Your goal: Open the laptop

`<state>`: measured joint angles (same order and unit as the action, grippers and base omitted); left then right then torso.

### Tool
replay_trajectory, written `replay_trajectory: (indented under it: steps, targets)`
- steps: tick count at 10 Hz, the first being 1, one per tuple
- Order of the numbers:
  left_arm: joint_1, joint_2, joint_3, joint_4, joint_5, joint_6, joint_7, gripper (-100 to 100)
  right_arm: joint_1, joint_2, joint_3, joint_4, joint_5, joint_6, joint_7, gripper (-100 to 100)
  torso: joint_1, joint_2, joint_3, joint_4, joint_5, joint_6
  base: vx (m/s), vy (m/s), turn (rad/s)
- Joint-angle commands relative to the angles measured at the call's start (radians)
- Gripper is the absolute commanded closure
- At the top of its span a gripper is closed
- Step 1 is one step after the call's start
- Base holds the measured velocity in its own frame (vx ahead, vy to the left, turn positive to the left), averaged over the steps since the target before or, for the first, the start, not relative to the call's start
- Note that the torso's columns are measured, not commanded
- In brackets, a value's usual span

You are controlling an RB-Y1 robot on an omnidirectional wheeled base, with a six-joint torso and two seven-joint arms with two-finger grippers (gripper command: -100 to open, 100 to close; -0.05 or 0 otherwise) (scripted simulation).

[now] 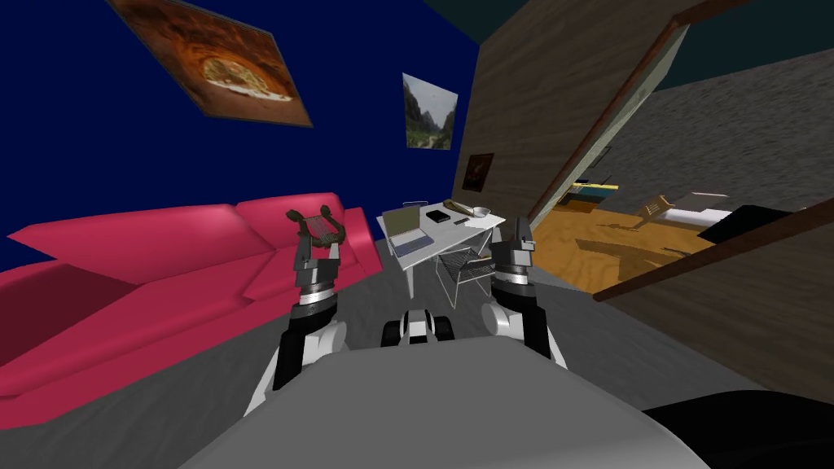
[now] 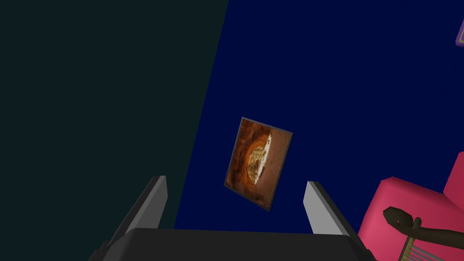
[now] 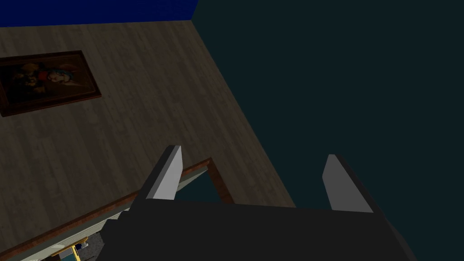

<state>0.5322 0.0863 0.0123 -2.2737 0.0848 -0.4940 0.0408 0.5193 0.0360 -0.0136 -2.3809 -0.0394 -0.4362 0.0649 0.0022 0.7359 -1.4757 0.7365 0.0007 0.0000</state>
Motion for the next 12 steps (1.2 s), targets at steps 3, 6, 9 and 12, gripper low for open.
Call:
replay_trajectory:
  steps: [3, 6, 9, 12]
  targets:
    - [-0.046, 0.103, 0.019, 0.014, -0.008, 0.042, -0.004, -100, 0.0, 0.0, 0.0, 0.0, 0.0, 0.0, 0.0, 0, -0.002, 0.002, -0.001, 0.001, -0.001, 0.0, 0.039, 0.092, -0.189]
    - [-0.084, 0.165, 0.035, 0.022, -0.014, 0.074, -0.01, -100, 0.0, 0.0, 0.0, 0.0, 0.0, 0.0, 0.0, 0, -0.003, 0.003, 0.0, 0.002, -0.001, 0.0, 0.022, 0.101, -0.226]
    - [-0.124, 0.228, 0.051, 0.031, -0.02, 0.109, -0.014, -100, 0.0, 0.0, 0.0, 0.0, 0.0, 0.0, 0.0, 0, -0.001, 0.002, -0.001, 0.001, 0.0, 0.0, 0.013, 0.115, -0.242]
    - [-0.16, 0.292, 0.065, 0.043, -0.03, 0.144, -0.015, -100, 0.0, 0.0, 0.0, 0.0, 0.0, 0.0, 0.0, 0, -0.002, 0.002, -0.001, 0.001, -0.001, 0.0, 0.019, 0.125, -0.237]
